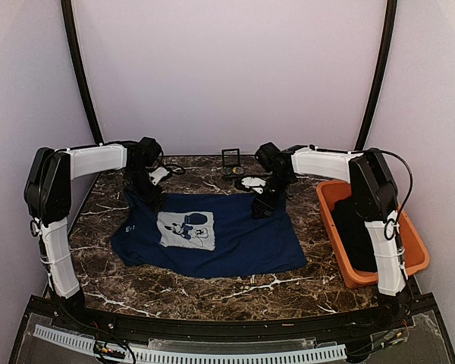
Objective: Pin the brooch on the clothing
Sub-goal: Pick up the crumped clothing from the center of the board.
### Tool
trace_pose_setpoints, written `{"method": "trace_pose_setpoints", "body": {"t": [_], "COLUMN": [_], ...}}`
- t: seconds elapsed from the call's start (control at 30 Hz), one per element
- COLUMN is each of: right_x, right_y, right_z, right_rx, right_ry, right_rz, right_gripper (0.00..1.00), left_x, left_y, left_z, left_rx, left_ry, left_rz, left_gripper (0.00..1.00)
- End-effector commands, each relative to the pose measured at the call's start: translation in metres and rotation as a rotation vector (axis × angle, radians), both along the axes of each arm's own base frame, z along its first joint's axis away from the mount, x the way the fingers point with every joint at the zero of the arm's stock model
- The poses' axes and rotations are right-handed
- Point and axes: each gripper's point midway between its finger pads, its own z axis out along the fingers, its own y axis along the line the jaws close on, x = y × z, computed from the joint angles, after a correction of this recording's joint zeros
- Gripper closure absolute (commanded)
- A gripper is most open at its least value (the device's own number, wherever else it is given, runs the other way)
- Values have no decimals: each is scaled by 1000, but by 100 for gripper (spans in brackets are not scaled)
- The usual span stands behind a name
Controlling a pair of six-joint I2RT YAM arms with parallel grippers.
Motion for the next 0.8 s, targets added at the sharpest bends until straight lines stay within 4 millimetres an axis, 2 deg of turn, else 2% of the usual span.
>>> {"method": "trace_pose_setpoints", "body": {"t": [0.0,0.1,0.2,0.4,0.5,0.57,0.7,0.77], "right_x": [0,1,2,2,2,1,1,1], "right_y": [-2,0,2,2,1,0,-3,-5], "right_z": [-6,-11,-14,-16,-17,-15,-15,-15], "right_rx": [7,12,17,20,17,17,8,6], "right_ry": [31,38,46,51,49,46,33,30], "right_rz": [10,12,12,9,4,2,0,-3], "right_gripper": [31,33,39,65,73,79,81,84], "left_x": [-6,-7,-9,-15,-17,-18,-21,-22], "left_y": [-8,-11,-5,3,5,6,6,4], "left_z": [15,9,-4,-27,-33,-36,-42,-45], "left_rx": [-35,-38,1,49,61,64,67,59], "left_ry": [-1,28,55,102,117,124,145,151], "left_rz": [-66,-82,-76,-65,-62,-61,-63,-66], "left_gripper": [14,15,15,22,23,27,34,43]}}
